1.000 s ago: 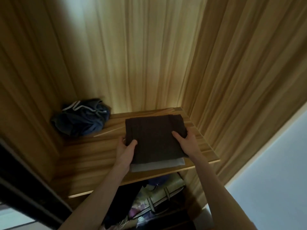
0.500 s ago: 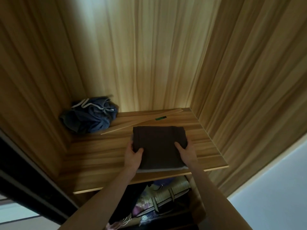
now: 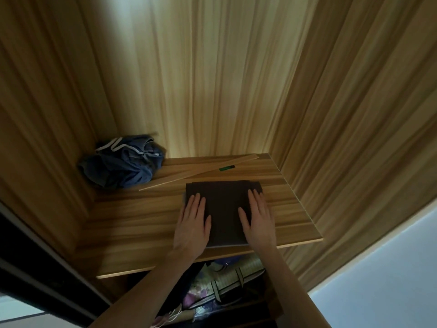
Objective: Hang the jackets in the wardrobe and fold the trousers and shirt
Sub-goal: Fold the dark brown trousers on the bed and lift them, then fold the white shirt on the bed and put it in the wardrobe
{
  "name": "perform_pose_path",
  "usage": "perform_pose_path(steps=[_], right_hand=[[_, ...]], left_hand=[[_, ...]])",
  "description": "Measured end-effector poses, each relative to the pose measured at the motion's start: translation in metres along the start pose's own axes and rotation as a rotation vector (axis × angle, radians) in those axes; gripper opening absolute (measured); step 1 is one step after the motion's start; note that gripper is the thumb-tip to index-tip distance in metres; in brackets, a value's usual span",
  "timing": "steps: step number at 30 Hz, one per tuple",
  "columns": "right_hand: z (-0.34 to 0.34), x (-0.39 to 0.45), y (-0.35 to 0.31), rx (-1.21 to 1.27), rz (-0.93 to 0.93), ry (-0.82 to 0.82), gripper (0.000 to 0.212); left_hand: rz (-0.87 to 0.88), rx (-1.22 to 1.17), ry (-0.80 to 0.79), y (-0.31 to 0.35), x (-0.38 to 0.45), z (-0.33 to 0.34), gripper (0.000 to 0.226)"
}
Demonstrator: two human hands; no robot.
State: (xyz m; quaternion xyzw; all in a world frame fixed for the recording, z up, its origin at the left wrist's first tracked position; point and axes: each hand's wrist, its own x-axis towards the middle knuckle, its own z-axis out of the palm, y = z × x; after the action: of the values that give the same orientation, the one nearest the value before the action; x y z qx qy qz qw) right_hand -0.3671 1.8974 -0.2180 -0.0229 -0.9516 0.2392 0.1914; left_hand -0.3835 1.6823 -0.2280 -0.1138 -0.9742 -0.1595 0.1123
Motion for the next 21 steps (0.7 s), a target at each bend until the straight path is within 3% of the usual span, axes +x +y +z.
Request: perform_pose_path(steps=[4,9,21], right_hand=[[0.015,-0.007,0.011,-0.038,-0.015,-0.122,0.067],[0.019,-0.003,0.01,0.033,0.037,-0.104,0.069],[-0.023,-0.04,-0.066,0.169,-0.132,-0.105,0.071]], left_hand=[[-0.017,0.013,-0.049,-0.001,-0.001,0.001,0.065],[-0.054,-0.034,-0.056,0.009,0.0,-0.019,0.062],[-0.108,0.045,0.153,-0.009,-0.075,-0.099,0.058]])
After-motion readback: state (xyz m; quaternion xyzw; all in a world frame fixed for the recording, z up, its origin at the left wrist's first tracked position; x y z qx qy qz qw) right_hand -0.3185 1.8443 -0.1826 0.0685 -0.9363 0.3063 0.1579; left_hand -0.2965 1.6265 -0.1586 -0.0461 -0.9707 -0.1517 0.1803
